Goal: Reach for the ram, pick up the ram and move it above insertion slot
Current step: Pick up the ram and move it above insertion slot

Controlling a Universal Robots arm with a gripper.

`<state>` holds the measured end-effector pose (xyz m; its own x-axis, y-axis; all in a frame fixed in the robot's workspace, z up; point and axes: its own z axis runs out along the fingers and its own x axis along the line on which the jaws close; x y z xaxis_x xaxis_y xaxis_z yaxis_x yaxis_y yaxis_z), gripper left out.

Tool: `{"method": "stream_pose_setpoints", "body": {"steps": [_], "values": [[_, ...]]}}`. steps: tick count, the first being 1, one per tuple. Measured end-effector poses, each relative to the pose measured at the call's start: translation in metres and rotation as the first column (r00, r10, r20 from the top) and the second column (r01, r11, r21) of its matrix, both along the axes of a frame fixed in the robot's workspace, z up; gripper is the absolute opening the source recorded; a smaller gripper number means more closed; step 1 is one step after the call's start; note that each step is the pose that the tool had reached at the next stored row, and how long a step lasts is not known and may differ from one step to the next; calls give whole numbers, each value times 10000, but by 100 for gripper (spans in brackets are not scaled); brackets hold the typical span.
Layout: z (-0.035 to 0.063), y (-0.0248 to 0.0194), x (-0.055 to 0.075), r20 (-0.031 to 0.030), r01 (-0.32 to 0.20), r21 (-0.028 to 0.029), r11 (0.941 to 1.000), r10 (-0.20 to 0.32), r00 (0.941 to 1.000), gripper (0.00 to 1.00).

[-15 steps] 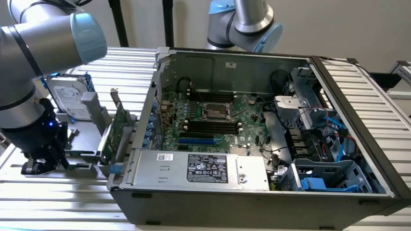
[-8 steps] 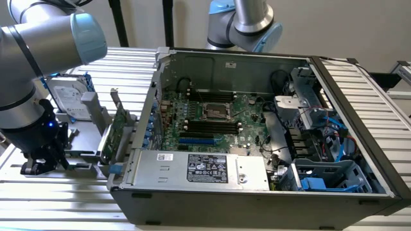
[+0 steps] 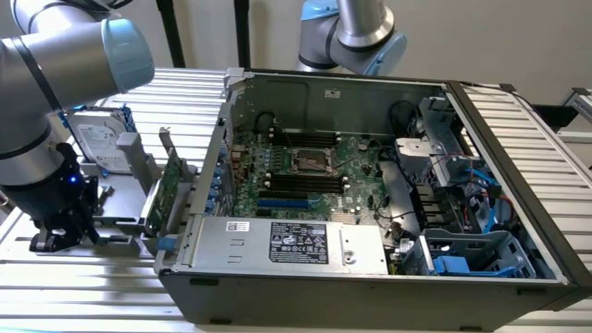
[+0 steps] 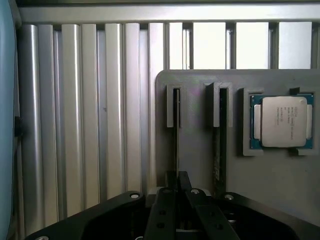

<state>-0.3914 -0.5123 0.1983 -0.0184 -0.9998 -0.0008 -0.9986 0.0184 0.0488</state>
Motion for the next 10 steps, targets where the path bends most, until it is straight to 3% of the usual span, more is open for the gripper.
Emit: {"method": "stream_pose_setpoints", "body": {"steps": [10], "values": [[77, 0, 12, -4, 0, 74, 10000, 0, 10000, 13]]}}
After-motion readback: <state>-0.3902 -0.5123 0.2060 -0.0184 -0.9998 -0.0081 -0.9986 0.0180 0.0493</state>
